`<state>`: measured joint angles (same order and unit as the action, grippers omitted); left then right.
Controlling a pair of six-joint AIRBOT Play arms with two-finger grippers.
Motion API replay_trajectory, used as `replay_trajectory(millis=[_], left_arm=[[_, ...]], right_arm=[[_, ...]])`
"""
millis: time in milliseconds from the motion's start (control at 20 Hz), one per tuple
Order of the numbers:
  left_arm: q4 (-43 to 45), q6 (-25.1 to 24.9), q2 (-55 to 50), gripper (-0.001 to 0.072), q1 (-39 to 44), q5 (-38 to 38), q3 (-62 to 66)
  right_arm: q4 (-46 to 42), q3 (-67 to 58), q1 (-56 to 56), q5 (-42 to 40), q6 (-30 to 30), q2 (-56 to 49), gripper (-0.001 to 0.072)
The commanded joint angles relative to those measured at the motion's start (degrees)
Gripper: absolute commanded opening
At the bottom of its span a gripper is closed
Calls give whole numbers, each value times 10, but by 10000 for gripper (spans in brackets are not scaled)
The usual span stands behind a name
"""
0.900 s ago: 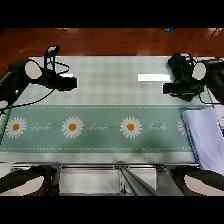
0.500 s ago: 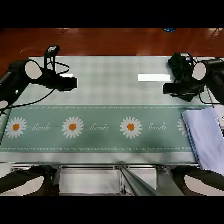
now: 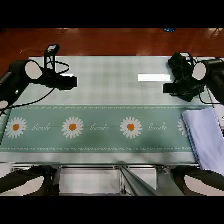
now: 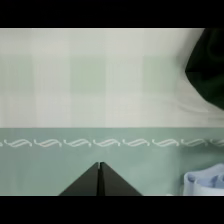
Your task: Fold the shirts.
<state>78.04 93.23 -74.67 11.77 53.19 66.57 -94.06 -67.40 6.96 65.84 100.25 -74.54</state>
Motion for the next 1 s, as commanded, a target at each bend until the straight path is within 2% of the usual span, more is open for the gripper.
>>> replay_trajectory(millis=[0,50,100,150,250,350,400,650,800,850,900,950], left_arm=[[1,-1,0,28,-1,-66,0],[8,-1,-2,116,-3,-101,0],[20,-1,-4,358,-7,-135,0],[32,0,-7,505,-12,-168,0],[36,1,-9,505,-26,-206,0],[36,1,-10,505,-39,-209,0],[36,1,-11,505,-43,-208,0],[33,5,-25,505,-44,-207,0],[25,15,-41,505,-44,-185,0],[25,14,-43,505,-44,-172,0],[26,14,-41,505,-47,-158,1],[26,12,-37,505,-53,-137,6]], right_arm=[[-36,0,0,-70,1,0,53],[-88,0,0,-110,10,0,268],[-168,0,0,-152,46,0,413],[-259,-3,-5,-183,112,0,417],[-377,-6,-37,-221,239,-5,415],[-357,-22,-99,-247,256,-38,413],[-331,-35,-128,-245,246,-63,413],[-98,-117,-223,-236,102,-209,413],[-40,-132,-230,-213,47,-266,405],[-25,-132,-228,-204,35,-276,380],[-3,-132,-228,-194,23,-282,281],[28,-132,-229,-183,-1,-282,133]])
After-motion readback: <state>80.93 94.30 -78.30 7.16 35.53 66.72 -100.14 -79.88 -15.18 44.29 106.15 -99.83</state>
